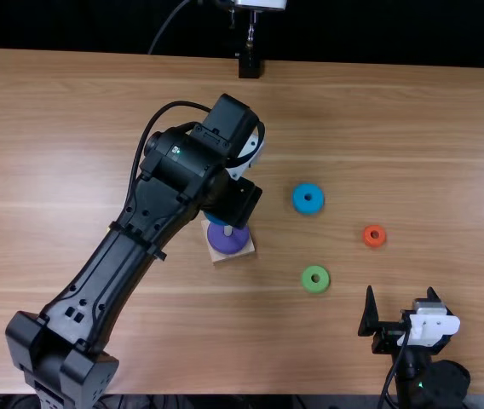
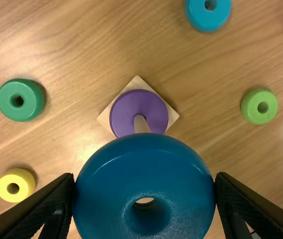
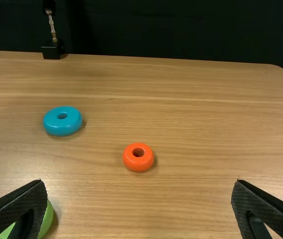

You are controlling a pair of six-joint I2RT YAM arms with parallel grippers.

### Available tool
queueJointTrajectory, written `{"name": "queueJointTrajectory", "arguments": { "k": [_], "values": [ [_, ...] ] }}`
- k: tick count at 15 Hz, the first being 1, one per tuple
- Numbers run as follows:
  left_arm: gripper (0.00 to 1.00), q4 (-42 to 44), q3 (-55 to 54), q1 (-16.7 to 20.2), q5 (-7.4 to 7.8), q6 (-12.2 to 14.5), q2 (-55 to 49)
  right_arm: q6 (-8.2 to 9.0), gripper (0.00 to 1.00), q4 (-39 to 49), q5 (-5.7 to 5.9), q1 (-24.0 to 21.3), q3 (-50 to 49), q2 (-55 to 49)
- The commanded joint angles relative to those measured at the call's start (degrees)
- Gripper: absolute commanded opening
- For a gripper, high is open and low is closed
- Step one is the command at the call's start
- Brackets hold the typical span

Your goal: Build the Hanoi tower: stack the rings onto the peg from bottom to top in this color order: purple, dark blue, light blue, dark green, light green, yellow, orange.

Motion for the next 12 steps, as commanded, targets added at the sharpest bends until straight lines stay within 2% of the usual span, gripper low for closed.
{"name": "queueJointTrajectory", "arguments": {
  "k": [1,12],
  "values": [
    [0.00,0.3,2.9,-1.1,0.13,-0.6,1.4,0.07,1.00,-2.1,-0.40,-0.4,-4.6,-0.7],
    [0.00,0.4,4.1,-2.0,0.13,-0.5,4.2,0.07,1.00,-2.1,-0.40,-0.4,-4.6,-0.7]
  ]
}}
